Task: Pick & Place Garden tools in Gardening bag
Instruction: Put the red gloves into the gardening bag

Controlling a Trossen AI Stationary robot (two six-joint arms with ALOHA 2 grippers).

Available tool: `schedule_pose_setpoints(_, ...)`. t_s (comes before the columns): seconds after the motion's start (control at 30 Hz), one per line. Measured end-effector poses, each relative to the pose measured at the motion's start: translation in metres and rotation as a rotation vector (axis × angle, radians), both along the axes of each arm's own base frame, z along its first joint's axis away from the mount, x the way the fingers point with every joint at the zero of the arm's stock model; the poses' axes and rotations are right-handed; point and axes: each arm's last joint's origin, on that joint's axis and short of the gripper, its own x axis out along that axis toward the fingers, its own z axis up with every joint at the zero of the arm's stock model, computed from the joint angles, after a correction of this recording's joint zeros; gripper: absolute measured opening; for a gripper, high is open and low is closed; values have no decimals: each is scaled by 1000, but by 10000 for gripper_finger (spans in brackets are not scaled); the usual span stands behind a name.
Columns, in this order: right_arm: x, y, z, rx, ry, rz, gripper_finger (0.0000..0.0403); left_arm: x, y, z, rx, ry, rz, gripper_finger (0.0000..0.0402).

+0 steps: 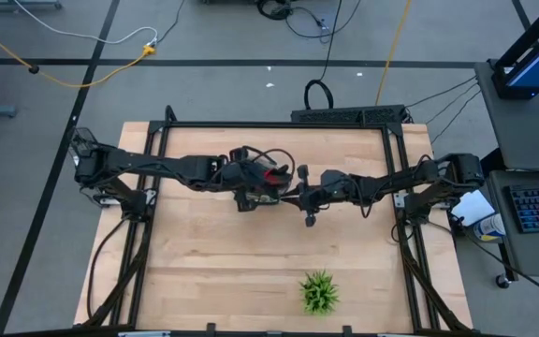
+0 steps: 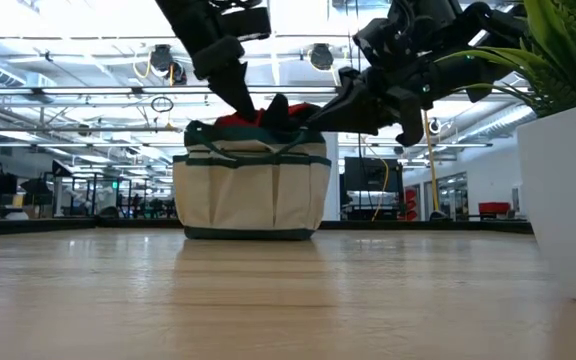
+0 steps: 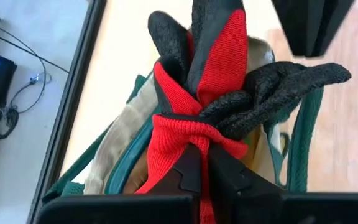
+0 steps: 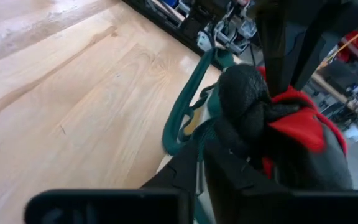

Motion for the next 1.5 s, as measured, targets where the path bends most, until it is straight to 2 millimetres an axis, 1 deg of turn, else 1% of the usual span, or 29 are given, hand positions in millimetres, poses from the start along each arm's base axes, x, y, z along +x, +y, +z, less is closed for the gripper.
schedule_pose_setpoints(0.2,1,0,5,-22,-49,4,81,-3,2,-1,46,19,73,23)
schedule_pose_setpoints(0.4,1,-4,4,-20,-40,-12,135,-5,3,2,76,9,103,7)
schedule_pose_setpoints(0.5,0,-12,4,-8,-41,-42,151,-5,4,5,73,-23,120,12)
schedule_pose_setpoints(0.6,-1,-21,4,18,-40,-73,159,-6,3,5,73,-16,121,21)
schedule_pose_setpoints(0.73,0,-28,0,28,-31,-95,161,-6,3,7,71,-27,123,10)
schedule_pose_setpoints(0.83,-1,-28,-3,8,-3,-86,154,-6,3,7,68,-25,125,7)
schedule_pose_setpoints(0.97,-2,-27,-6,-17,36,-75,135,-6,2,6,29,-33,116,23)
schedule_pose_setpoints(1.07,-1,-27,-4,-21,12,-75,113,-6,1,6,-10,-28,83,26)
schedule_pose_setpoints(1.17,-1,-27,-3,-38,3,-71,78,-8,0,4,-51,4,46,14)
schedule_pose_setpoints(1.23,-1,-27,-3,-59,4,-64,46,-10,-2,2,-82,38,25,7)
schedule_pose_setpoints(1.3,-1,-27,-3,-67,5,-61,15,-12,-2,0,-104,67,11,8)
schedule_pose_setpoints(1.33,-1,-27,-3,-68,4,-60,8,-13,-2,-1,-104,73,8,12)
schedule_pose_setpoints(1.4,-1,-27,-3,-71,1,-60,10,-14,-3,-6,-96,95,-17,18)
schedule_pose_setpoints(1.5,0,-27,-2,-71,-3,-60,6,-16,-3,-14,-117,131,-92,15)
